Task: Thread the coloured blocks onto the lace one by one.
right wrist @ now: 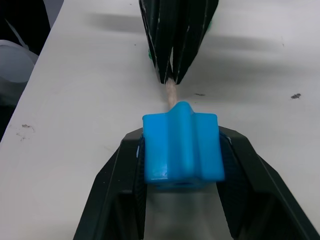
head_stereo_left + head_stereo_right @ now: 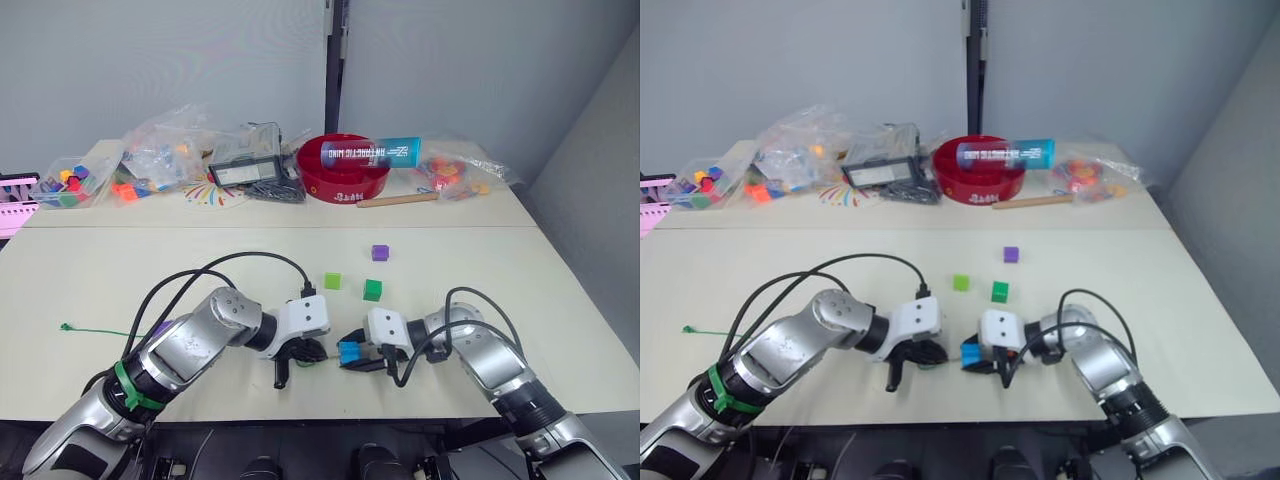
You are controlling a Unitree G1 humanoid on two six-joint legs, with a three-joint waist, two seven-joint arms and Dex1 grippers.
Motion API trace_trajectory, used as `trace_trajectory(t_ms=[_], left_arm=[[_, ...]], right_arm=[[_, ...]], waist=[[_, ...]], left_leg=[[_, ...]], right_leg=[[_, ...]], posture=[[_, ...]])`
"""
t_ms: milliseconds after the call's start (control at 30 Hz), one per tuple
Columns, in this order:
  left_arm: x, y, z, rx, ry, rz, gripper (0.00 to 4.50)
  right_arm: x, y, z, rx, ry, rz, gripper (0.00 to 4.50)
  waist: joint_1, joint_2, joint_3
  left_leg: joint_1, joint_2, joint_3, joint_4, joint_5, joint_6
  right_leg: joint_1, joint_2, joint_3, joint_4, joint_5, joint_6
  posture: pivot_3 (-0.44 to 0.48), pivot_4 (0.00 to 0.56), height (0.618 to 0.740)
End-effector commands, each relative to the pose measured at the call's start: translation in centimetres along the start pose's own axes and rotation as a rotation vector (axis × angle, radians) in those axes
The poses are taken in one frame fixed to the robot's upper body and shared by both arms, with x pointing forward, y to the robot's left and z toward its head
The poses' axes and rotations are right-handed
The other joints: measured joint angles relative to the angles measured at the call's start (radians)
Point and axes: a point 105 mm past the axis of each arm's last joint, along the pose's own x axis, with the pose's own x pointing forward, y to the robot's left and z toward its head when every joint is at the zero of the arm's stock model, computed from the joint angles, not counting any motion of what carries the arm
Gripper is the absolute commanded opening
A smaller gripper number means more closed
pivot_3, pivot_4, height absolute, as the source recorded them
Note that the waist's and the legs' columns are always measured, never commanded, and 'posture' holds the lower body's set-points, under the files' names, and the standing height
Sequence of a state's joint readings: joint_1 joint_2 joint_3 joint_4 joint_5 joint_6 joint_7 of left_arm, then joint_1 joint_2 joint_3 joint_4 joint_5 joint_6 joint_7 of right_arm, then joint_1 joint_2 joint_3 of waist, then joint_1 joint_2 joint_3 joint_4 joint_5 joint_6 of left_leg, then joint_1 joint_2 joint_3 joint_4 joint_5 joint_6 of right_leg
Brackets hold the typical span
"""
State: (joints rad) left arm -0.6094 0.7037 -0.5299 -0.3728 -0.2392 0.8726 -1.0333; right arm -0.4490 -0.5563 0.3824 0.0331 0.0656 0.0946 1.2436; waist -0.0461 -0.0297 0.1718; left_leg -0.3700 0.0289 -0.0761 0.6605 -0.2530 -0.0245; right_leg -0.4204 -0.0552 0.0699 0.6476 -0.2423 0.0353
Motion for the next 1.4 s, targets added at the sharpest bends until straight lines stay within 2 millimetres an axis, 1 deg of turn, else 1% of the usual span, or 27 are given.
trace_trajectory(t_ms=[33,100,267,333,433,500,567,633,700,767,933,1100,1267,1400], left_arm=[[-0.1,0.1,1.0,0.048,-0.023,-0.002,0.04],[0.0,0.1,1.1,0.054,-0.025,-0.007,0.04],[1.0,0.1,1.6,0.073,-0.054,-0.026,0.04],[2.0,0.3,1.7,0.065,-0.110,-0.028,0.04],[2.7,0.7,0.7,0.066,-0.121,-0.014,0.04],[2.4,1.1,0.7,0.076,-0.152,0.012,0.04],[1.8,1.8,1.4,0.073,-0.215,0.052,0.74],[0.9,2.1,2.0,0.063,-0.264,0.067,1.31],[0.0,2.4,2.1,0.070,-0.275,0.086,1.94],[-1.0,2.0,1.8,0.064,-0.282,0.065,2.61],[-2.4,1.4,0.2,0.009,-0.273,0.070,2.61],[-2.3,0.5,-0.8,-0.027,-0.265,0.070,2.61],[-0.1,-0.3,-1.8,-0.072,-0.261,0.068,2.61],[0.7,-0.4,-2.4,-0.088,-0.248,0.074,2.61]], right_arm=[[0.6,0.7,0.2,-0.010,0.000,0.043,1.37],[0.6,0.8,0.2,-0.011,-0.001,0.045,1.37],[0.9,0.7,0.5,-0.010,-0.011,0.041,1.37],[0.9,0.5,0.6,-0.002,-0.014,0.026,1.37],[0.9,0.3,0.5,0.009,-0.011,0.009,1.37],[0.8,0.3,0.2,0.015,-0.002,0.004,1.37],[0.6,0.4,-0.1,0.025,0.008,-0.004,1.37],[0.4,0.4,-0.5,0.039,0.020,-0.016,1.37],[0.3,0.3,-0.9,0.048,0.031,-0.026,1.37],[0.2,0.2,-1.0,0.061,0.033,-0.037,1.37],[-0.2,-0.1,-1.4,0.091,0.051,-0.065,1.37],[-0.6,-0.2,-1.6,0.113,0.065,-0.079,1.37],[-1.3,0.0,-1.8,0.145,0.091,-0.106,1.37],[-1.9,0.1,-1.9,0.162,0.103,-0.123,1.37]], waist=[[0.000,0.000,0.000],[0.000,0.000,0.000],[0.000,0.000,0.000],[0.001,0.000,0.000],[0.004,0.000,0.000],[0.006,0.000,0.000],[0.006,0.000,0.000],[0.004,0.000,0.000],[0.003,0.000,0.000],[0.001,0.000,0.000],[-0.002,0.000,0.000],[0.002,0.000,0.000],[0.004,0.000,0.000],[0.010,0.000,0.000]], left_leg=[[0.000,0.000,0.000,0.000,0.000,0.000],[0.000,0.000,0.000,0.000,0.000,0.000],[0.000,0.000,0.000,0.000,0.000,0.000],[0.000,0.000,0.000,0.000,0.000,0.000],[0.001,0.000,0.000,0.000,0.000,0.000],[0.002,-0.001,0.000,0.001,0.000,0.000],[0.002,-0.001,0.000,0.001,0.000,0.000],[0.002,-0.001,0.000,0.001,0.000,0.000],[0.001,-0.001,0.000,0.001,0.000,0.000],[0.001,-0.001,0.000,0.001,0.000,0.000],[0.001,0.000,0.000,0.001,0.000,0.000],[0.001,0.000,0.000,0.001,0.000,0.000],[0.001,0.000,0.000,0.001,0.000,0.000],[0.001,-0.001,0.000,0.001,0.000,0.000]], right_leg=[[0.000,0.000,0.000,0.000,0.000,0.000],[0.000,0.000,0.000,0.000,0.000,0.000],[0.000,0.000,0.000,0.000,0.000,0.000],[0.000,0.000,0.000,0.000,0.000,0.000],[0.002,-0.001,0.000,0.000,0.000,0.000],[0.003,-0.001,0.000,0.000,0.000,0.000],[0.004,-0.001,0.000,0.000,0.000,0.000],[0.003,-0.001,0.000,0.000,0.000,0.000],[0.002,-0.001,0.000,0.001,0.000,0.000],[0.001,-0.001,0.000,0.001,0.000,0.000],[0.001,0.000,0.000,0.001,0.000,0.000],[0.001,-0.001,0.000,0.001,0.000,0.000],[0.001,-0.001,0.000,0.001,0.000,0.000],[0.002,-0.001,0.000,0.000,0.000,0.000]], posture=[[0.000,0.150,0.731],[0.000,0.150,0.731],[0.000,0.150,0.731],[0.000,0.150,0.731],[0.000,0.150,0.731],[0.000,0.150,0.731],[0.000,0.150,0.731],[0.000,0.150,0.731],[0.000,0.150,0.731],[0.000,0.150,0.731],[0.000,0.150,0.731],[0.000,0.150,0.731],[0.000,0.150,0.731],[0.000,0.150,0.731]])
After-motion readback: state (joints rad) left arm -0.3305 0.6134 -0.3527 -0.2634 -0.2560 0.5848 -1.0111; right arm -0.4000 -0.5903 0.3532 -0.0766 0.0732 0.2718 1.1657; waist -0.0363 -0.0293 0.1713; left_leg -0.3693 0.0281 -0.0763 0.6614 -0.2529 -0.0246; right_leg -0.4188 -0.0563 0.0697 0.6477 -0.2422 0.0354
